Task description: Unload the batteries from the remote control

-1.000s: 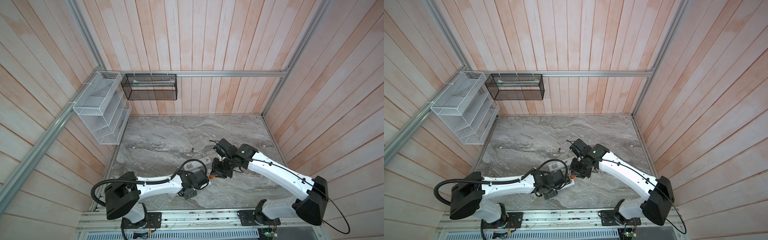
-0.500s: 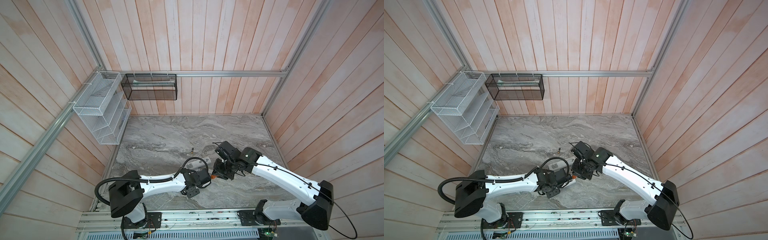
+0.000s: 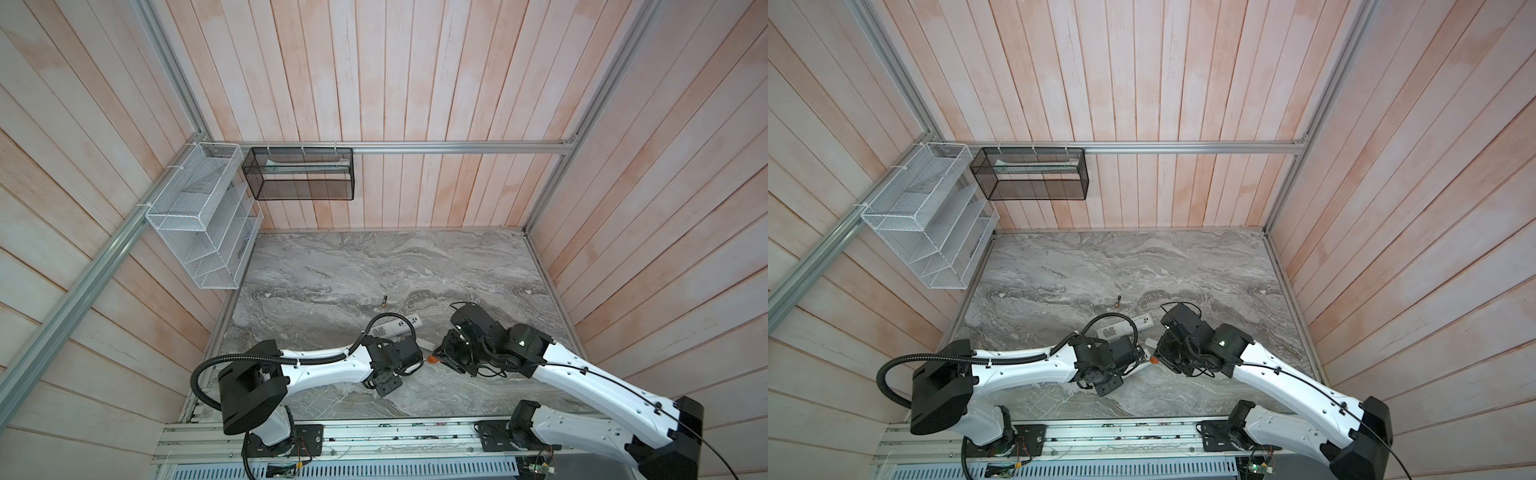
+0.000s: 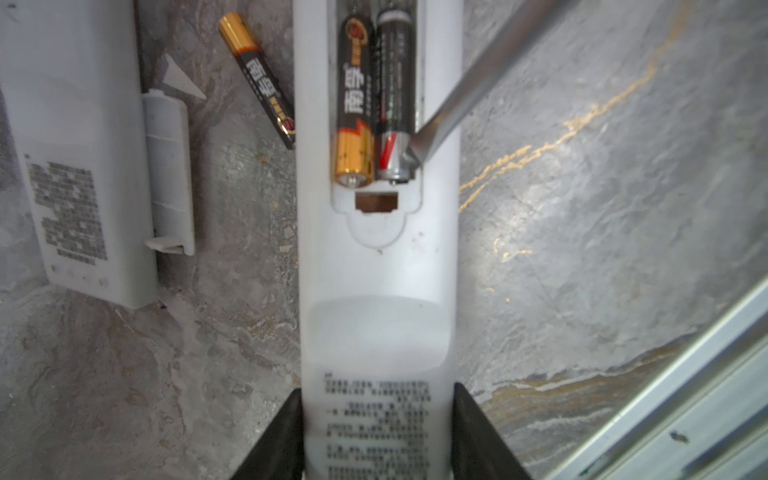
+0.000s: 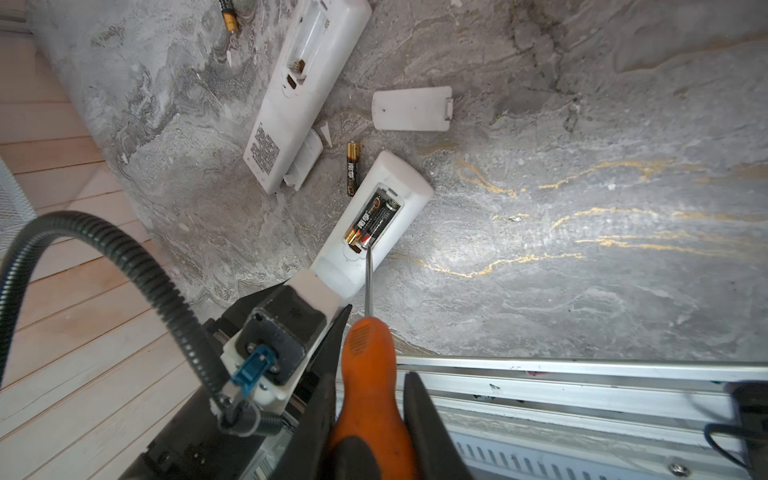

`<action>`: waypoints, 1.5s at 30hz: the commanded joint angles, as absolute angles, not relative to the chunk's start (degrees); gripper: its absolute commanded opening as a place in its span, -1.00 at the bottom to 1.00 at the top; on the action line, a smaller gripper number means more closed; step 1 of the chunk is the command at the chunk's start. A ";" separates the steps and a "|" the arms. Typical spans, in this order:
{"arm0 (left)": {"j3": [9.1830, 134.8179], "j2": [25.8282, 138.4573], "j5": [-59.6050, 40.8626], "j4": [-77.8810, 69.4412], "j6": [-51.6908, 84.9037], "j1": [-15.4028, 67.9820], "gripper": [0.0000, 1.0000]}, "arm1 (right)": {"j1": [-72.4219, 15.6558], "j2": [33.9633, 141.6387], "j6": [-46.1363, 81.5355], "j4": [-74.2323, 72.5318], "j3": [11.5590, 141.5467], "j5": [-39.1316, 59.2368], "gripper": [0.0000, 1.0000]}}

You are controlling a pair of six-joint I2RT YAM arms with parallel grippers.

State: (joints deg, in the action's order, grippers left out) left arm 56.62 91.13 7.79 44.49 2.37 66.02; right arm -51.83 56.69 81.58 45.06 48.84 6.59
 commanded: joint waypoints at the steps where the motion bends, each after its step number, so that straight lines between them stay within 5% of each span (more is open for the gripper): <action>1: 60.12 89.88 3.42 35.78 2.37 65.80 -0.74 | -53.28 54.18 86.40 44.25 42.94 6.80 -0.90; 15: 56.61 89.19 -0.64 33.76 1.86 62.58 -0.74 | -55.81 47.16 80.86 37.93 42.05 0.50 -0.90; 31: 44.95 85.81 -0.08 25.78 -16.55 63.37 -0.78 | -38.63 62.54 41.56 65.19 69.82 13.18 -0.90; 45: 59.34 91.30 -30.65 43.78 -18.03 55.22 -0.82 | -32.08 66.43 34.28 65.89 71.56 16.35 -0.90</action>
State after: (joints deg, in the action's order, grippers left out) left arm 56.80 89.67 -20.05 38.11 -16.82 56.47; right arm -33.43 67.00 37.30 64.58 70.83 14.59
